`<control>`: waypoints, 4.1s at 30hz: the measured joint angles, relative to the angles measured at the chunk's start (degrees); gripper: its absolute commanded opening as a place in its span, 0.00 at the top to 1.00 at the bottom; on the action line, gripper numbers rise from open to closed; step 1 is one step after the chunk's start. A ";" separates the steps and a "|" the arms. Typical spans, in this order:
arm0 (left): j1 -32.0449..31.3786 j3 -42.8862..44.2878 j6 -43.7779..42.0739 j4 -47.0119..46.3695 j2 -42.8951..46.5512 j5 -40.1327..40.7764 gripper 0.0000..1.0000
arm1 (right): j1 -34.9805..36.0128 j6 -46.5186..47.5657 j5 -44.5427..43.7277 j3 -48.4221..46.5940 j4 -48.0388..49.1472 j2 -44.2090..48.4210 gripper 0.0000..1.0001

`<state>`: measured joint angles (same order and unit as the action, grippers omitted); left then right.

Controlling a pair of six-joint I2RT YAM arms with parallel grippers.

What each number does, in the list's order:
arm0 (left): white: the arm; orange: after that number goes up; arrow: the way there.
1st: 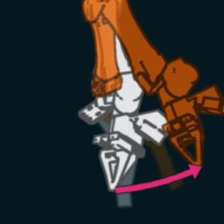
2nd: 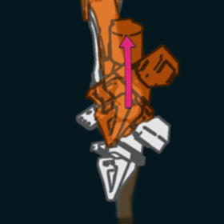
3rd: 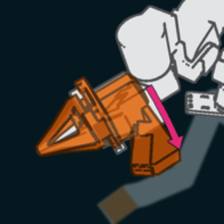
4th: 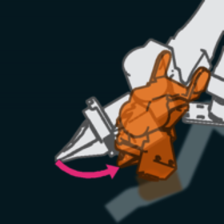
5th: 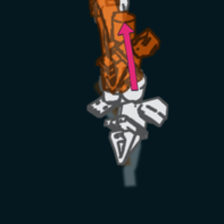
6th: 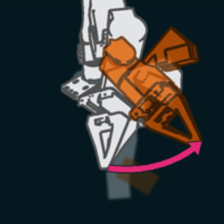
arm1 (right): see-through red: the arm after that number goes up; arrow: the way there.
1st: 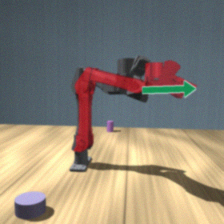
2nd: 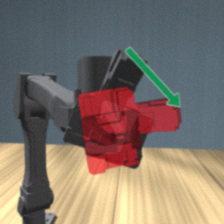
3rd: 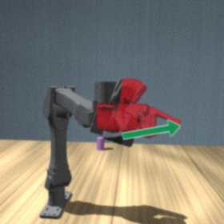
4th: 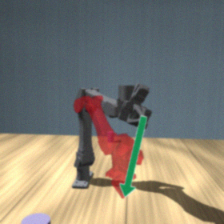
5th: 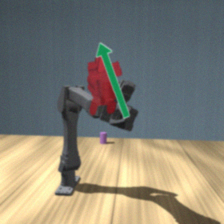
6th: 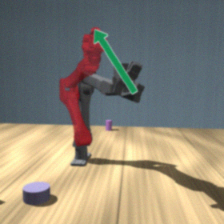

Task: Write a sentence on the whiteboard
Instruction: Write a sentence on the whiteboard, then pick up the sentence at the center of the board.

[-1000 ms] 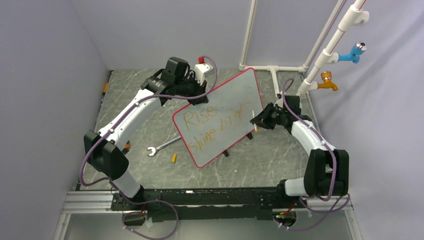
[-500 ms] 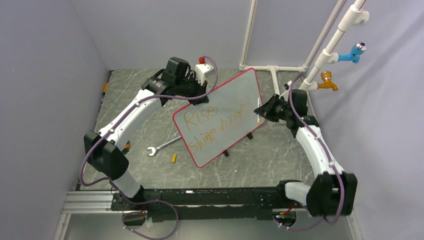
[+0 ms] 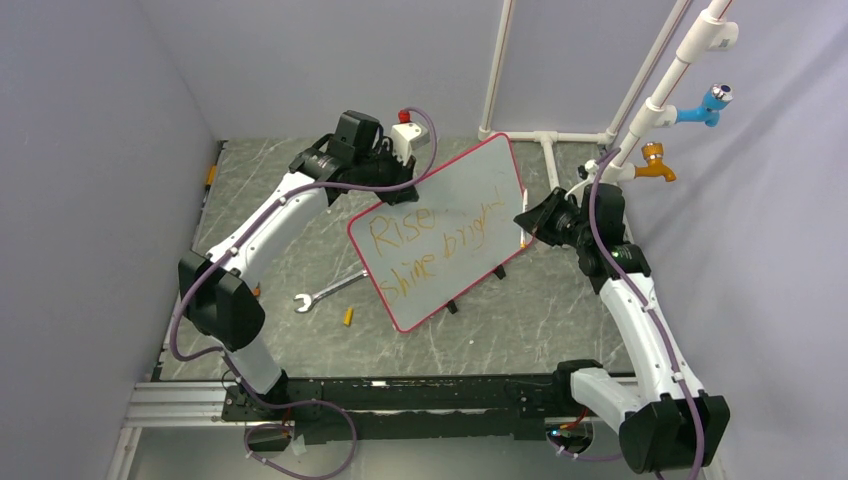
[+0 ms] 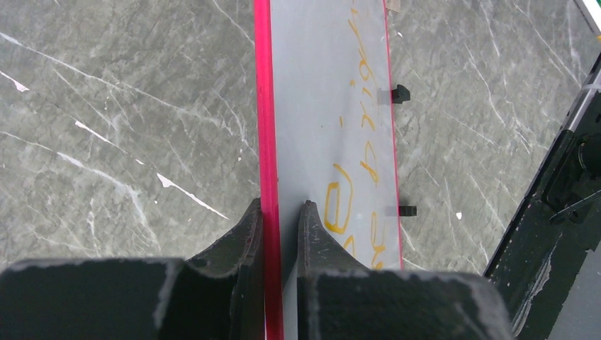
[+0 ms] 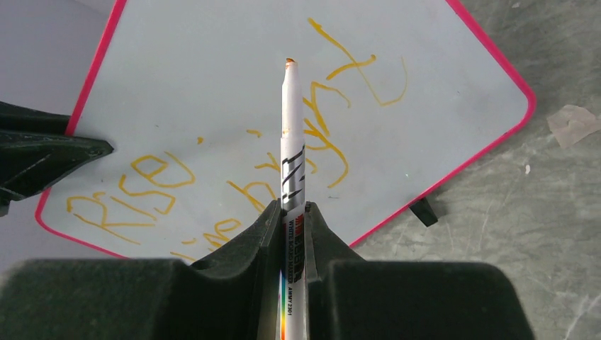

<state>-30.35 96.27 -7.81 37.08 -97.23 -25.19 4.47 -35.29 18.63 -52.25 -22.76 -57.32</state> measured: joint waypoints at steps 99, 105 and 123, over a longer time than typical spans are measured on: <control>-2.97 -54.29 36.46 6.49 56.41 24.24 0.52 | 21.40 15.67 12.31 13.33 24.20 12.79 1.00; -5.05 -62.64 40.76 5.73 53.53 28.92 0.46 | 22.27 15.96 11.34 13.33 24.11 13.20 1.00; -6.62 -67.04 39.26 -10.88 34.42 33.24 0.58 | 22.97 17.79 9.79 12.59 19.17 14.84 1.00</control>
<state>-36.97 29.23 31.44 26.20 -62.81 8.05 27.44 -17.50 28.42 -39.66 -3.60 -42.48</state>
